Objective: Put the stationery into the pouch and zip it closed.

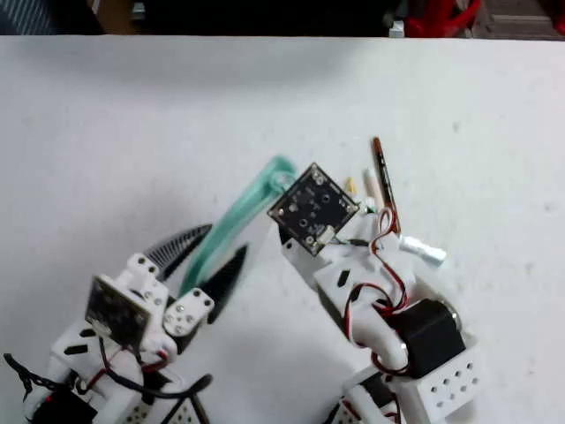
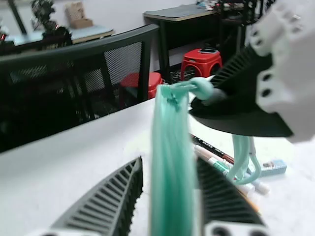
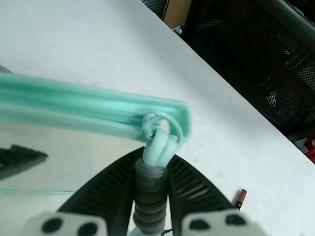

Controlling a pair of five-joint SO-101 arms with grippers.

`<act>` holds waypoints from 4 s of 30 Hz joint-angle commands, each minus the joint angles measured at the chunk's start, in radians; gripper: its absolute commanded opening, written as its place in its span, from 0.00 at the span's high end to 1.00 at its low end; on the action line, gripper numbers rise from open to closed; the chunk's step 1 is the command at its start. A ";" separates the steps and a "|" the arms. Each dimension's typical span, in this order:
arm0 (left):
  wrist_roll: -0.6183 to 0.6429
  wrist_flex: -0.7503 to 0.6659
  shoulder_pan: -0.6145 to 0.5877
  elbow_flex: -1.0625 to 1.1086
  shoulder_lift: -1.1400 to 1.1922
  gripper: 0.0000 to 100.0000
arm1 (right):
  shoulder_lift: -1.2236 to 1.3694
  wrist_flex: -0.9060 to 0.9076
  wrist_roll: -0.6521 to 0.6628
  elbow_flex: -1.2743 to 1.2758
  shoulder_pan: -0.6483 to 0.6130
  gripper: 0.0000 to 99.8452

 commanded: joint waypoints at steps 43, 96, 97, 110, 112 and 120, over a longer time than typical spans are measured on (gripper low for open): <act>-0.163 -0.245 0.045 0.308 -0.001 0.98 | -0.005 0.154 -0.100 -0.104 -0.297 0.98; -0.163 -0.245 0.010 0.305 -0.001 0.98 | 0.159 0.544 0.278 -0.433 -0.633 0.98; -0.163 -0.245 0.010 0.304 -0.001 0.98 | 0.143 0.544 0.284 -0.414 -0.593 0.98; -0.163 -0.146 0.010 0.219 -0.002 0.98 | 0.097 0.450 0.285 -0.121 -0.384 0.68; -0.163 -0.146 0.010 0.219 -0.002 0.98 | 0.058 0.489 0.287 -0.178 -0.387 0.63; -0.163 -0.149 0.010 0.224 -0.002 0.98 | 0.013 0.522 0.273 -0.588 -0.323 0.89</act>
